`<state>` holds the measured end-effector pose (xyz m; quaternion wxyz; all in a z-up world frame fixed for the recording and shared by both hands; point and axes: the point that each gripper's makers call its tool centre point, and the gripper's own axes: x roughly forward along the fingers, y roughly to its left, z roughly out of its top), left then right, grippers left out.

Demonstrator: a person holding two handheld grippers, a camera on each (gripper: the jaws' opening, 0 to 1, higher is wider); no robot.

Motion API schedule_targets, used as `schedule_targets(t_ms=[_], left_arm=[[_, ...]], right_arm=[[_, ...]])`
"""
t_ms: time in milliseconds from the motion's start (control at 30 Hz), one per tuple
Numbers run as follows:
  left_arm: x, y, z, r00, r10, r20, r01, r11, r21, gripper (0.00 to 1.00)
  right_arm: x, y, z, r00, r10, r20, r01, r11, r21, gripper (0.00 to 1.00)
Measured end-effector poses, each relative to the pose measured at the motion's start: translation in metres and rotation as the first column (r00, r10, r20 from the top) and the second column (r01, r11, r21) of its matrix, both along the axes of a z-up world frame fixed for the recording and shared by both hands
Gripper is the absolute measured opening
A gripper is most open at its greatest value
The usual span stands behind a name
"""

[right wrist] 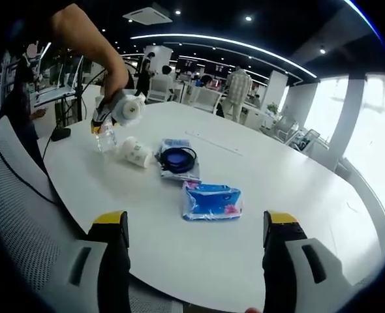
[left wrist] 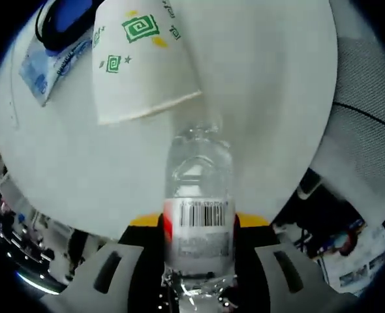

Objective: Arrange the tabletop items into an orderly group along one side of the table until the central work area is clear of visible clutter.

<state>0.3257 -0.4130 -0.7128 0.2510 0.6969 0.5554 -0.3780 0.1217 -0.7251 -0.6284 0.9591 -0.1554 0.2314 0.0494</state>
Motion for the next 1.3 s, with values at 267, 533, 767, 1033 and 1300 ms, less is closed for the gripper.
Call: schedule_targets(t_ms=[267,533,767,1033,1300], left_arm=[[-0.008,-0.021,0.0,0.999,-0.039,0.007,0.039,0.999,-0.011,0.39],[-0.02,-0.04,-0.005,0.998,-0.062,0.024,0.063,0.997,-0.042,0.39],[-0.022,-0.043,-0.007,0.996,-0.075,0.046,0.079,0.994,-0.071,0.39],[-0.021,-0.048,-0.01,0.995,-0.088,0.054,0.095,0.985,-0.142,0.39],[-0.022,-0.057,-0.007,0.997,-0.059,0.04,0.067,0.967,-0.245,0.4]], right_arm=[[0.0,0.0,-0.001,1.0,0.001,-0.006,-0.001,1.0,-0.003,0.84],[0.0,-0.001,-0.001,1.0,0.001,-0.005,-0.001,1.0,-0.005,0.84],[0.0,-0.001,-0.001,1.0,0.001,-0.003,-0.001,1.0,-0.006,0.84],[0.0,0.001,-0.001,1.0,0.008,-0.005,-0.008,1.0,-0.011,0.84],[-0.001,0.002,-0.002,1.0,0.015,-0.009,-0.015,1.0,-0.014,0.84]])
